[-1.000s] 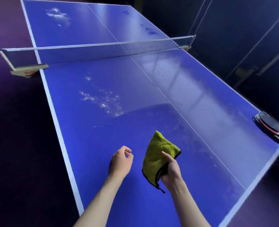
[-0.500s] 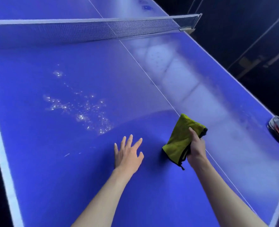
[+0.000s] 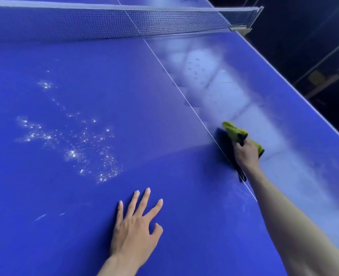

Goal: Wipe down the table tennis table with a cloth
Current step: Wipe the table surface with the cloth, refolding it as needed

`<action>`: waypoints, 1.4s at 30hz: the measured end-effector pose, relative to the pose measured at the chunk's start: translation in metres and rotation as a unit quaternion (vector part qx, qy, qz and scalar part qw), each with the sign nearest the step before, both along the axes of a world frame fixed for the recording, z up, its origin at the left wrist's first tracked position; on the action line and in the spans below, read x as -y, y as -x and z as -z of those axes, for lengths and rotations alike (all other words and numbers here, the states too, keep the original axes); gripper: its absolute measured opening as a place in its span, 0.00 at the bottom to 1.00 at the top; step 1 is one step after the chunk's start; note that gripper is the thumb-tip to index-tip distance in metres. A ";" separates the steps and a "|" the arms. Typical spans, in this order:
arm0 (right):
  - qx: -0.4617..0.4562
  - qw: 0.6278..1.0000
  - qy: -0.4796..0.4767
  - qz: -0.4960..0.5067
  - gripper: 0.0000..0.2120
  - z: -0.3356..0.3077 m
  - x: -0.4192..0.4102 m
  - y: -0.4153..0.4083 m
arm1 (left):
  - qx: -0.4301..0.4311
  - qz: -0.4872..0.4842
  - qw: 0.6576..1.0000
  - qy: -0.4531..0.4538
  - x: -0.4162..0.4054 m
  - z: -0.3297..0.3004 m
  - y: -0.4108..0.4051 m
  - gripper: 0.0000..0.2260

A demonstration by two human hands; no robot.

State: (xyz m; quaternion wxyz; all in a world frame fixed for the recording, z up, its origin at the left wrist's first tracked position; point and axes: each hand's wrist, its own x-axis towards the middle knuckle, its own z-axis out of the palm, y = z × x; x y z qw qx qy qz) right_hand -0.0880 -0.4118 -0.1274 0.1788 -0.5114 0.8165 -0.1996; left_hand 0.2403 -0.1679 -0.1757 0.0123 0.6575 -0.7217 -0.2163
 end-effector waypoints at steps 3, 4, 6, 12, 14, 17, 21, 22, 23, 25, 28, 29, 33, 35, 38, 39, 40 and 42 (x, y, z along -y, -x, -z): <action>-0.094 0.995 -0.028 -0.010 0.28 0.031 -0.001 -0.028 | -0.004 -0.001 1.000 -0.006 0.002 -0.002 0.004 0.29; -0.112 0.994 -0.006 -0.014 0.24 0.035 -0.002 -0.039 | -0.008 0.000 1.000 -0.008 0.004 -0.003 0.005 0.29; -0.106 0.990 0.054 -0.080 0.15 0.034 -0.006 -0.064 | -0.006 0.003 1.000 -0.030 0.008 -0.007 0.004 0.29; -0.138 0.910 0.122 -0.371 0.20 0.055 -0.051 -0.138 | 0.007 0.017 0.997 -0.077 0.010 -0.016 0.001 0.29; -0.171 0.905 0.098 -0.377 0.25 0.060 -0.044 -0.133 | 0.005 0.020 0.995 -0.096 0.010 -0.015 0.000 0.29; -0.123 0.929 0.090 -0.338 0.23 0.057 -0.026 -0.111 | -0.007 0.010 0.997 -0.082 0.010 -0.018 -0.001 0.29; -0.011 0.970 0.081 -0.229 0.13 0.053 -0.003 -0.059 | -0.002 0.013 0.996 -0.090 0.015 -0.028 -0.001 0.29; 0.004 0.983 0.073 -0.171 0.12 0.053 -0.002 -0.044 | -0.002 0.015 0.995 -0.097 0.016 -0.030 0.001 0.29; 0.015 0.993 0.061 -0.100 0.12 0.054 -0.002 -0.031 | -0.012 0.011 0.995 -0.096 0.015 -0.029 0.002 0.29; 0.026 0.999 0.030 0.005 0.12 0.060 -0.007 -0.025 | -0.025 0.009 0.996 -0.082 0.015 -0.025 0.003 0.28; 0.012 0.999 0.046 -0.009 0.18 0.069 -0.018 -0.055 | -0.045 0.007 0.994 -0.095 0.017 -0.026 0.002 0.28; 0.006 0.998 0.056 -0.029 0.21 0.070 -0.023 -0.067 | -0.039 0.016 0.995 -0.094 0.018 -0.026 0.004 0.28; 0.001 0.994 0.050 -0.095 0.33 0.070 -0.056 -0.124 | -0.136 -0.019 0.988 -0.064 0.014 -0.031 -0.007 0.22; 0.006 0.989 0.050 -0.138 0.38 0.067 -0.076 -0.159 | -0.224 -0.050 0.973 -0.018 0.000 -0.031 -0.026 0.16; 0.017 0.985 0.042 -0.168 0.41 0.064 -0.103 -0.210 | -0.241 -0.095 0.960 0.105 -0.037 -0.031 -0.073 0.09; 0.024 0.983 0.041 -0.176 0.41 0.062 -0.114 -0.230 | -0.237 -0.111 0.955 0.137 -0.050 -0.033 -0.091 0.08; 0.030 0.980 0.045 -0.192 0.41 0.060 -0.127 -0.250 | -0.231 -0.128 0.951 0.159 -0.063 -0.035 -0.109 0.07; 0.045 0.969 0.059 -0.237 0.41 0.060 -0.156 -0.298 | -0.212 -0.182 0.943 0.181 -0.091 -0.038 -0.144 0.08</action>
